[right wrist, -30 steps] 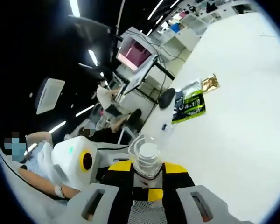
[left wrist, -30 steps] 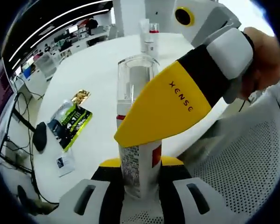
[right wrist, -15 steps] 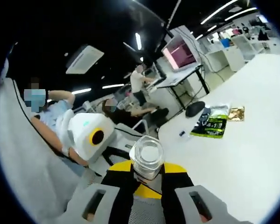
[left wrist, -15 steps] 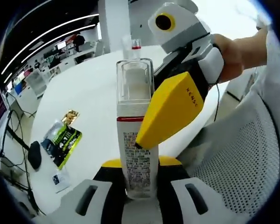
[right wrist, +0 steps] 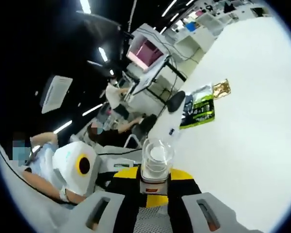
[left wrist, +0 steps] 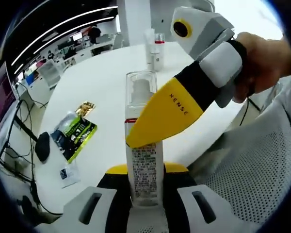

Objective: Arrange the skincare products in the storage area until every visible bottle or jar stands upright without overlapping.

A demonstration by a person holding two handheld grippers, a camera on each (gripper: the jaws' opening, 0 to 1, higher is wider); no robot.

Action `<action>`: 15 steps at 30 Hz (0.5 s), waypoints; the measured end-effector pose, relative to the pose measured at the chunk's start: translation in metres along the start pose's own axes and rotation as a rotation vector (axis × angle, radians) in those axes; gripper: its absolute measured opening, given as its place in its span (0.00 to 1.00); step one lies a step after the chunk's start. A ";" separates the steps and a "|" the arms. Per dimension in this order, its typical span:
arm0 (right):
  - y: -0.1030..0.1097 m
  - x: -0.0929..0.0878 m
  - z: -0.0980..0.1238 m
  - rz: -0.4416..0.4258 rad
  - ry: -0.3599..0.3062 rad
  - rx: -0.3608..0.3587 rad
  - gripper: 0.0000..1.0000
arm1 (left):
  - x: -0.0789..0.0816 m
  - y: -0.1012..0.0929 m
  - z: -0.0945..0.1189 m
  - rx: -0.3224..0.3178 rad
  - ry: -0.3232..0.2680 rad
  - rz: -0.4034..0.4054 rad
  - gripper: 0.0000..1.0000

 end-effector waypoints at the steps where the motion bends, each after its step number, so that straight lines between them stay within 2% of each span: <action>1: -0.001 0.000 0.000 0.004 0.002 -0.003 0.14 | 0.000 0.000 0.000 0.002 0.002 -0.001 0.20; 3: 0.001 0.000 0.002 0.072 0.016 0.003 0.13 | 0.000 -0.001 0.000 0.003 -0.001 -0.013 0.20; 6: 0.002 0.000 0.006 0.067 0.009 0.007 0.12 | 0.001 -0.002 0.000 -0.002 -0.027 -0.033 0.20; 9: 0.001 0.000 0.007 0.074 0.005 0.006 0.12 | 0.002 -0.003 -0.001 -0.002 -0.045 -0.090 0.21; 15: 0.006 0.002 0.010 0.160 0.027 -0.017 0.12 | 0.001 -0.004 -0.004 -0.015 -0.041 -0.142 0.22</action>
Point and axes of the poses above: the point that each gripper's makers call its tool centre point, and the gripper's own axes: z roughly backward along the fingers, y roughly to its left, x roughly out of its top, the point moved 9 cm from there along z, roughly backward along the fingers, and after that the axes turned 5 degrees about x, right-handed, at the moved point
